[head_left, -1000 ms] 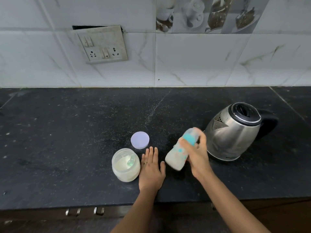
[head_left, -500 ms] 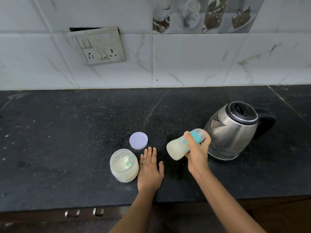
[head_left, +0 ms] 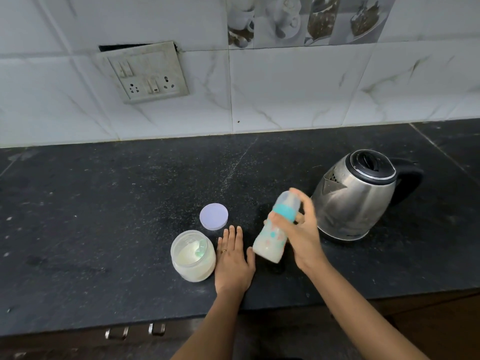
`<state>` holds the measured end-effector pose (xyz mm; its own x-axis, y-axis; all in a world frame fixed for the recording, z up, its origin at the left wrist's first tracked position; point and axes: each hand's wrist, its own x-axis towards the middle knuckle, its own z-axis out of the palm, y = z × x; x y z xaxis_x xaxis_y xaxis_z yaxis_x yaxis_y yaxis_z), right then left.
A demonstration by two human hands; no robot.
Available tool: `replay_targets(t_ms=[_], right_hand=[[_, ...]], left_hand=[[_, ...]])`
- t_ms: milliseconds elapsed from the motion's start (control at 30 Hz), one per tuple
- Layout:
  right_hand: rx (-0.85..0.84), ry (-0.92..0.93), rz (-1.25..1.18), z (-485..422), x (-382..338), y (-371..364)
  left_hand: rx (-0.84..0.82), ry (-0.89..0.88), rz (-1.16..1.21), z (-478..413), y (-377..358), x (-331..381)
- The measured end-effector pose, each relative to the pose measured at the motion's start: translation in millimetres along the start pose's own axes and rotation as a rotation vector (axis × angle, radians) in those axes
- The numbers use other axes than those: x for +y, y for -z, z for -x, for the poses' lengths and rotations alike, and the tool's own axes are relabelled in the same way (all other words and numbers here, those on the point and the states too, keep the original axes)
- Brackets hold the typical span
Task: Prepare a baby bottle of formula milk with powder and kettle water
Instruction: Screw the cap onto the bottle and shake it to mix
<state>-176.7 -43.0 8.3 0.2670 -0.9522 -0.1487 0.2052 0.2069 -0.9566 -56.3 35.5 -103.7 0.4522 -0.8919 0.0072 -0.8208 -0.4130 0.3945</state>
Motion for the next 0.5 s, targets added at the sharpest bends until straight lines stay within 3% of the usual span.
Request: replay_targets(t_ms=[100, 233, 367, 500], right_hand=[[0.218, -0.028, -0.222, -1.1, -2.6, -2.2], [-0.075, -0.017, 0.088, 10.2, 1.8, -0.1], [0.177, -0.099, -0.183, 2.8, -0.2, -7.7], [-0.135, -0.096, 0.097, 5.8, 9.0, -6.3]], left_hand=[[0.022, 0.007, 0.03, 0.3, -1.1, 2.2], [-0.004, -0.005, 0.011, 0.1, -2.0, -1.9], [0.016, 0.004, 0.031, 1.1, 0.3, 2.3], [-0.025, -0.027, -0.043, -0.5, -4.8, -5.2]])
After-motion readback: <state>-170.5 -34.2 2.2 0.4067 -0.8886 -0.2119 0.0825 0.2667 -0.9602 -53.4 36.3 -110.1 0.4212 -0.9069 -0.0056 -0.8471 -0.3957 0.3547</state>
